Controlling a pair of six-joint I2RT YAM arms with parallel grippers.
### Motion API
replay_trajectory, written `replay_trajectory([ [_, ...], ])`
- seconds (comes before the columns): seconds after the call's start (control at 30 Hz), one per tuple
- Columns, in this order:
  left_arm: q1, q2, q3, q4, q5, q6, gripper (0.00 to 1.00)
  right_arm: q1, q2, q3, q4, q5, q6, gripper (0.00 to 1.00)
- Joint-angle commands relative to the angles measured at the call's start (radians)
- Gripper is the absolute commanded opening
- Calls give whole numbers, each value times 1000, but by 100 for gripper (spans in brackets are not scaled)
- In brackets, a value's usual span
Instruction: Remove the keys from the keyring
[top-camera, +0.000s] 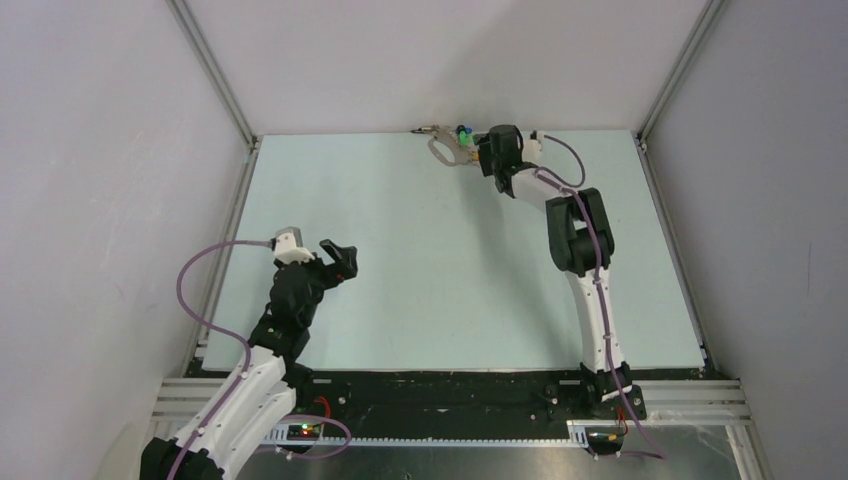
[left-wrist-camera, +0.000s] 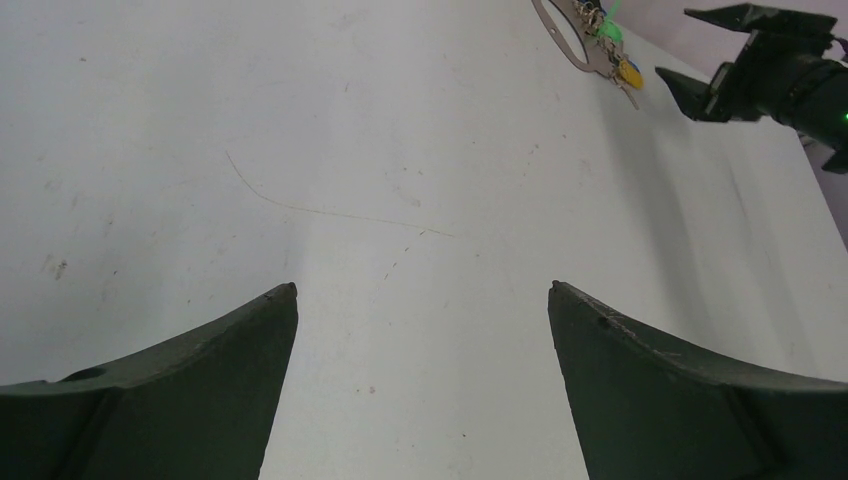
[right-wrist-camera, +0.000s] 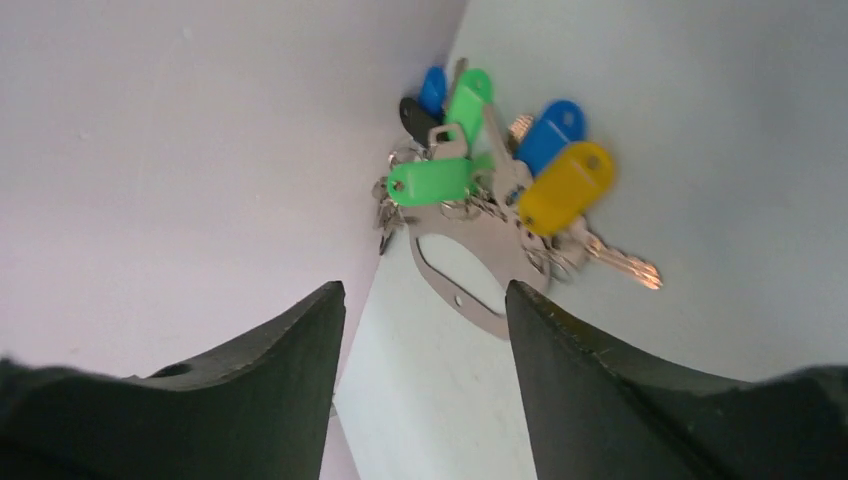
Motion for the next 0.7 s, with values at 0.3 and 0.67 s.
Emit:
replay_trajectory([
  [0.3, -6, 3, 6, 25, -5, -1, 98, -32, 358, 510, -162, -43, 70, 74],
  [0.67, -5, 17, 11, 24, -5, 1, 98, -27, 246, 309, -307, -45, 215, 25],
])
